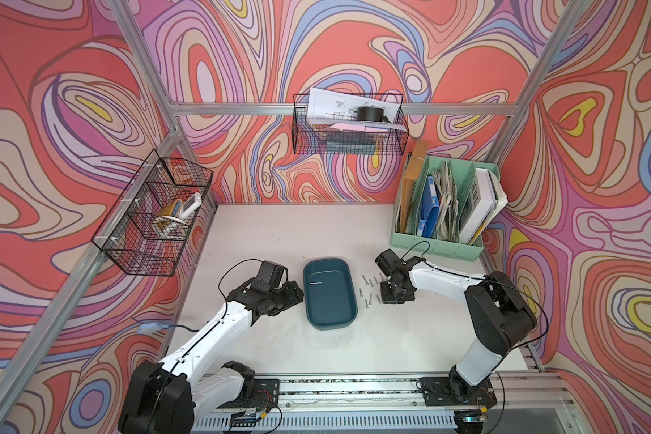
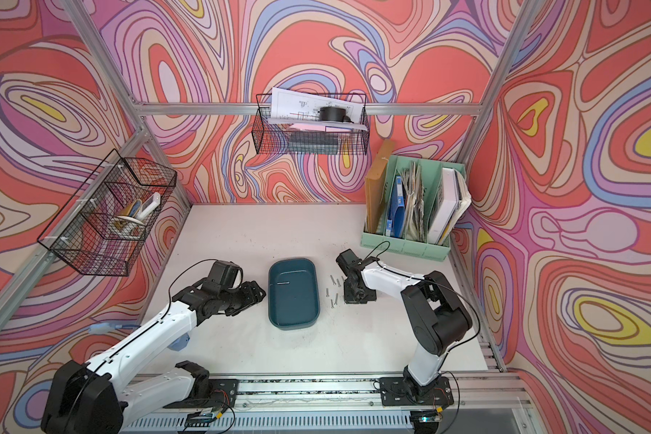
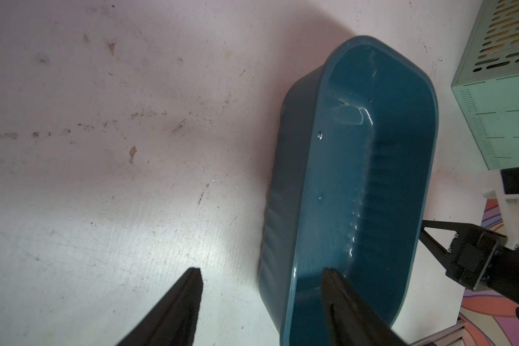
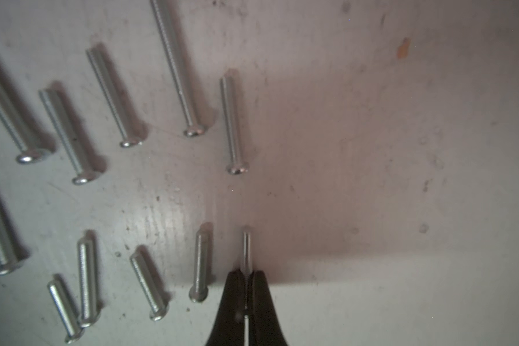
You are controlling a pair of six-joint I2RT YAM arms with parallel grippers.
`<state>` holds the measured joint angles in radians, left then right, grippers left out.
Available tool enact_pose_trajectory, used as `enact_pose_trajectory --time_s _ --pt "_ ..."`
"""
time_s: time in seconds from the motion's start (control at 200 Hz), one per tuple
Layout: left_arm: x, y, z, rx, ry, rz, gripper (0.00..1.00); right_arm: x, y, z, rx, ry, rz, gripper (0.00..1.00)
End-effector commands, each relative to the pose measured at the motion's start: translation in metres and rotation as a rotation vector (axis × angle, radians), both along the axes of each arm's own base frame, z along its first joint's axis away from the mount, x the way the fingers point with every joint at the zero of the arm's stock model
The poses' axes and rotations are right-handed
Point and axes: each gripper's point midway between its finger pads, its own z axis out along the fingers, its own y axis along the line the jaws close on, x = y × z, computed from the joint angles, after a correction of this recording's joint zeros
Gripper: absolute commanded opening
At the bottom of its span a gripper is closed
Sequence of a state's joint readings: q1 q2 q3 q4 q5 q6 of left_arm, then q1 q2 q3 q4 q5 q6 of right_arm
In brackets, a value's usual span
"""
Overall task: Take out the screws from the storage box
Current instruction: Place the screw at the center of the board.
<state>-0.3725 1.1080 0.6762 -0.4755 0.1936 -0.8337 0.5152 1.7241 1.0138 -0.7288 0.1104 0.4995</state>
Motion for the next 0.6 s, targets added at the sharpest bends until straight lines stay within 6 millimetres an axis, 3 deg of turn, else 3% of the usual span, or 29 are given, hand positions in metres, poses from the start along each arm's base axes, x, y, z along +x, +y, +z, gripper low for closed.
enact_pose_trajectory --time_s 0.0,0.175,0.335,0.431,0.596 --pt "0.004 -0.002 0.008 -0.003 -0.021 -0.014 0.69 0.004 0.002 -0.007 0.017 0.000 -0.014 0.03" --pt "0.004 -0.001 0.007 -0.002 -0.022 -0.011 0.69 0.002 -0.001 -0.005 0.011 0.000 -0.017 0.13" --pt "0.004 -0.001 0.009 -0.002 -0.027 -0.011 0.69 0.007 0.001 0.017 0.028 -0.041 -0.019 0.23" --pt "0.005 -0.001 0.010 -0.002 -0.034 -0.012 0.69 0.015 0.008 0.044 0.069 -0.102 0.003 0.24" --pt "0.005 0.001 0.009 0.002 -0.045 -0.007 0.69 0.033 0.043 0.119 0.255 -0.279 0.138 0.26"
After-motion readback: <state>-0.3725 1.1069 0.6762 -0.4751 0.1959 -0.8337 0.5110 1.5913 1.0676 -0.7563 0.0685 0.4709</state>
